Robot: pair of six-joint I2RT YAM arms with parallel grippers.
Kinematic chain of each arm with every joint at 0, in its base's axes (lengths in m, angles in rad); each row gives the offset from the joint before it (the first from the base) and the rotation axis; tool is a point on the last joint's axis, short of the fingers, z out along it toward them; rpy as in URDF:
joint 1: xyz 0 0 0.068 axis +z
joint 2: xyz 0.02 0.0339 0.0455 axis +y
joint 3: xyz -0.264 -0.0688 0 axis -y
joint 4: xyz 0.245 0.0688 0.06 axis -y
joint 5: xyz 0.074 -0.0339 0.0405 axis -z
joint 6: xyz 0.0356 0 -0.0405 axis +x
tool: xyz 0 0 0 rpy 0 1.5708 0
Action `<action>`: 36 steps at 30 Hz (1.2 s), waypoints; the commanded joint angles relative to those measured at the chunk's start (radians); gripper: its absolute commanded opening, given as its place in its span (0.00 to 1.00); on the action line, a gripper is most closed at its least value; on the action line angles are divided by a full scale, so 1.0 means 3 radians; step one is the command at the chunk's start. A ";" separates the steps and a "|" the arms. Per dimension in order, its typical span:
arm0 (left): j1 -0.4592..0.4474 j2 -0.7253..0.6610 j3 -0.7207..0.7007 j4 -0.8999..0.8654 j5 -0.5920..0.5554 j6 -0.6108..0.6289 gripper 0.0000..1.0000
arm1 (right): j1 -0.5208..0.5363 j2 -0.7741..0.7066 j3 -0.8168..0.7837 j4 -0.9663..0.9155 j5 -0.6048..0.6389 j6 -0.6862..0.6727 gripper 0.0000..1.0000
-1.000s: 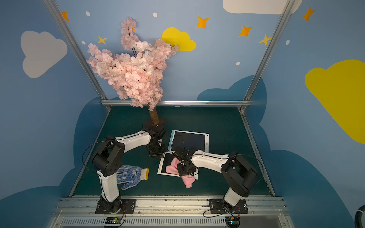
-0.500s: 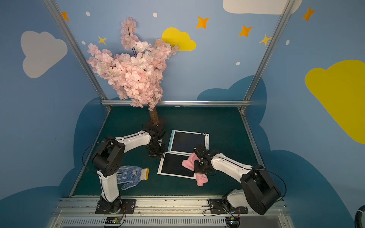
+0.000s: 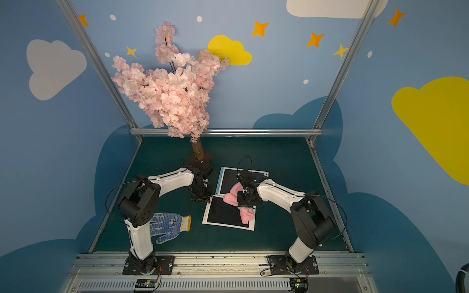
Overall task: Wipe the drawing tablet
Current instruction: Wipe the dirt from the drawing tablet, then place the cleaning item at the center of the board.
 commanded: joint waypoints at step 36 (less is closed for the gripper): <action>0.0653 -0.1120 -0.0513 0.0363 -0.0191 -0.0309 0.31 | -0.1973 -0.1446 -0.0757 -0.0456 -0.0007 -0.0090 0.00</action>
